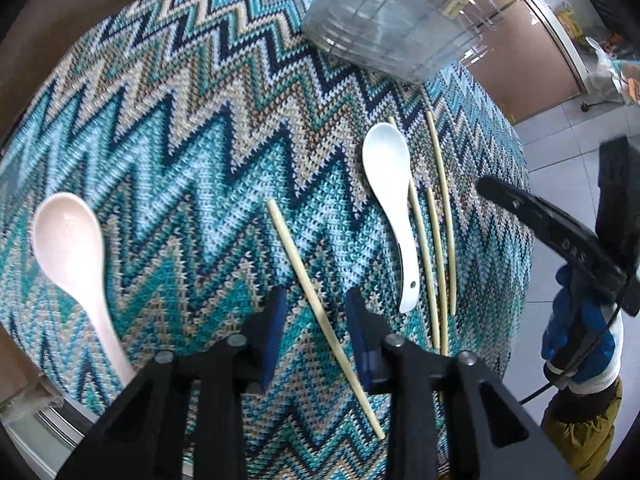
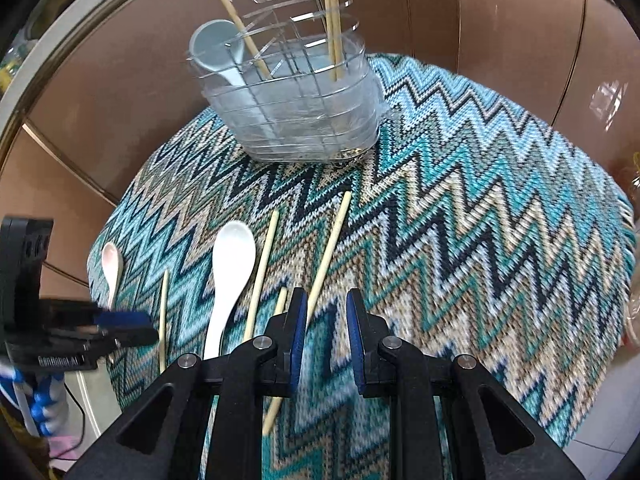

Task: Organize utensils
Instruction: 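Grasp a loose wooden chopstick with left tool while right tool grasps another, then lower chopstick into clear holder and open left tool while right tool releases its chopstick there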

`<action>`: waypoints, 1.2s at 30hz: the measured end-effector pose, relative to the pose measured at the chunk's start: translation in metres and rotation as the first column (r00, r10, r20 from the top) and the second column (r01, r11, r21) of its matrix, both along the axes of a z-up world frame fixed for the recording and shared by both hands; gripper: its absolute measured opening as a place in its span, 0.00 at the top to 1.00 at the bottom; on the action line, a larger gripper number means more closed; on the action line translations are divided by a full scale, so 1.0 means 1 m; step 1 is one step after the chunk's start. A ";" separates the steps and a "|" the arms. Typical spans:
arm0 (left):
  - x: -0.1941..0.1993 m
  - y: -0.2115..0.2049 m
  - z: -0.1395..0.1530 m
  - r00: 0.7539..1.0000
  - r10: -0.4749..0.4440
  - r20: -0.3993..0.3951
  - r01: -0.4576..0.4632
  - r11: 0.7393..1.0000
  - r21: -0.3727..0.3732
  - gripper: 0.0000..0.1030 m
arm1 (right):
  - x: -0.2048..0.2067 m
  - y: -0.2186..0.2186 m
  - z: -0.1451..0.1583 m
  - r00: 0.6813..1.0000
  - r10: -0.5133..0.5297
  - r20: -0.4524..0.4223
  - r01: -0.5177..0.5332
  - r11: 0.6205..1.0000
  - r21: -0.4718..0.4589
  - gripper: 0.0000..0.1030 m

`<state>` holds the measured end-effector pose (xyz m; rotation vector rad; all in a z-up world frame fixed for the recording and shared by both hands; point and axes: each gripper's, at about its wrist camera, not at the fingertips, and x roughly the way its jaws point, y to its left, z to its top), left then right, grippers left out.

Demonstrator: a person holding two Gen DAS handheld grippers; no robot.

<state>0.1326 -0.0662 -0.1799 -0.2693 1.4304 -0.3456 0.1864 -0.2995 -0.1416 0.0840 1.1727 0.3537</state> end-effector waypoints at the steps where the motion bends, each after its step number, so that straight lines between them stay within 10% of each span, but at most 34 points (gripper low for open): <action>1: 0.003 -0.001 -0.003 1.000 0.006 -0.013 -0.006 1.000 -0.004 0.76 | 0.007 0.003 -0.003 1.000 -0.001 -0.011 0.001 1.000 0.005 0.80; 22: 0.023 0.015 -0.014 0.994 0.107 -0.038 -0.109 0.993 -0.049 0.96 | 0.033 0.021 -0.017 0.999 0.023 -0.040 -0.026 0.997 -0.073 0.95; 36: -0.031 0.041 0.086 0.942 0.157 0.297 -0.133 0.986 -0.099 0.96 | -0.044 0.002 0.082 0.984 0.032 0.174 -0.025 0.999 -0.039 0.95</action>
